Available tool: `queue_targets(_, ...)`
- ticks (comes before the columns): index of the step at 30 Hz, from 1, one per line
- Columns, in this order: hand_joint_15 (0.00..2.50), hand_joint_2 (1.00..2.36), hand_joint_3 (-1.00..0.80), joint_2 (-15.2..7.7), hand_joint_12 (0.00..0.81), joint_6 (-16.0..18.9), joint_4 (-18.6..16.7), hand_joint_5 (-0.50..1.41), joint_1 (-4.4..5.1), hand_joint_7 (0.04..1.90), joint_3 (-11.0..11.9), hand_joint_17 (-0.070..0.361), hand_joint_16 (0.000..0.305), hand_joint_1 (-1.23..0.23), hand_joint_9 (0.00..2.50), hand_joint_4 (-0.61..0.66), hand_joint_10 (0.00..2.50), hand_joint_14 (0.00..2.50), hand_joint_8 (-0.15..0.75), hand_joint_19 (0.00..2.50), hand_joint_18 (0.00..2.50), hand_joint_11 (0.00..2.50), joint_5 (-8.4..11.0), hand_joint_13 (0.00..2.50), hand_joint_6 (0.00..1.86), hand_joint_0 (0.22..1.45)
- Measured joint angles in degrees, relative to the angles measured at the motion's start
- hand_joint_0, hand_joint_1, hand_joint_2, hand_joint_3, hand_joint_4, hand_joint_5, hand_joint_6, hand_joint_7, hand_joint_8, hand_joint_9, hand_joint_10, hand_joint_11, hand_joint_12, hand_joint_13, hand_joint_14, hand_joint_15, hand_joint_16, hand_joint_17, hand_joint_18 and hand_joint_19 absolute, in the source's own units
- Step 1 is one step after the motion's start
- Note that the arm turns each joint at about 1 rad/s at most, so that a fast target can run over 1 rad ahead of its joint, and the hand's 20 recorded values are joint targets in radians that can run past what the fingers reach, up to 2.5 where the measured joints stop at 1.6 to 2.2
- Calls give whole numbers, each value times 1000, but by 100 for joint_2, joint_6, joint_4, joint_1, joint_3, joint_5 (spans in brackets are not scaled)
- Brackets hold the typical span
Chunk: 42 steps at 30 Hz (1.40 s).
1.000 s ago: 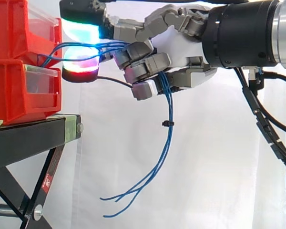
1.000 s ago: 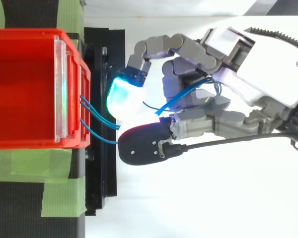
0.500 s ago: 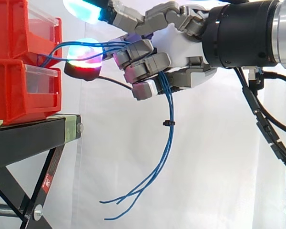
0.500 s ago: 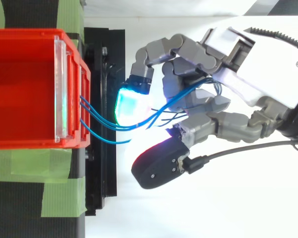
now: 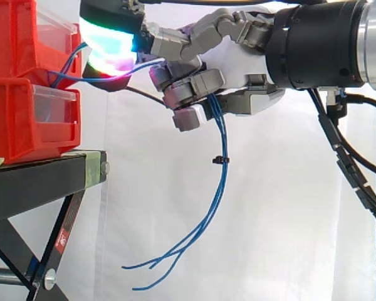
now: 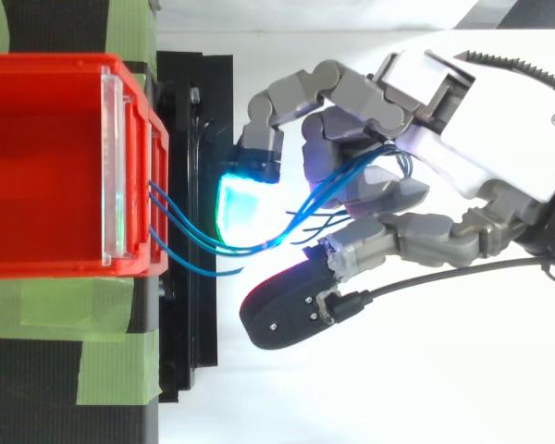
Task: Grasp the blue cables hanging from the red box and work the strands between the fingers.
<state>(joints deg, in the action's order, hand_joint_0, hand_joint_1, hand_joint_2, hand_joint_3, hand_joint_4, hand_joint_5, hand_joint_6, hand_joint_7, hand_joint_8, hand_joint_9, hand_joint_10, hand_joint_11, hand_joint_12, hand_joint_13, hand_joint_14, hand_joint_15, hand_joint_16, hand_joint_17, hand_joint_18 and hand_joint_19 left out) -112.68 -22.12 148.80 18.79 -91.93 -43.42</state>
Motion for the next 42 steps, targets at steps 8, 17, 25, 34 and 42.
queue_targets(8, 1322, 1003, -918, 0, 418, -3, -8, -134, 0, 1067, 0, 102, 45, -713, 674, 136, 2500, 2500, 376, 1281, 1373, 2465, 0, 998, 1029, 816)
queue_targets(17, 1322, 1000, -1000, -1, 418, -3, -7, -163, 1, 1140, -2, 102, 45, -788, 674, 151, 2500, 2500, 376, 1281, 1373, 2465, 0, 998, 803, 745)
queue_targets(25, 1322, 1000, -993, 0, 418, -2, -7, -210, -1, 1076, -1, 102, 45, -801, 674, 146, 2500, 2500, 376, 1281, 1373, 2465, 0, 998, 1034, 820)
queue_targets(34, 1322, 1013, -639, 0, 418, -11, -9, -173, -2, 1000, 0, 102, 45, -676, 674, 168, 2500, 2500, 376, 1281, 1373, 2465, 0, 998, 1300, 908)
queue_targets(42, 1322, 1015, -360, 0, 418, -1, 7, 109, 0, 1094, 0, 102, 45, -591, 674, 170, 2500, 2500, 376, 1281, 1373, 2465, 0, 998, 814, 1168)
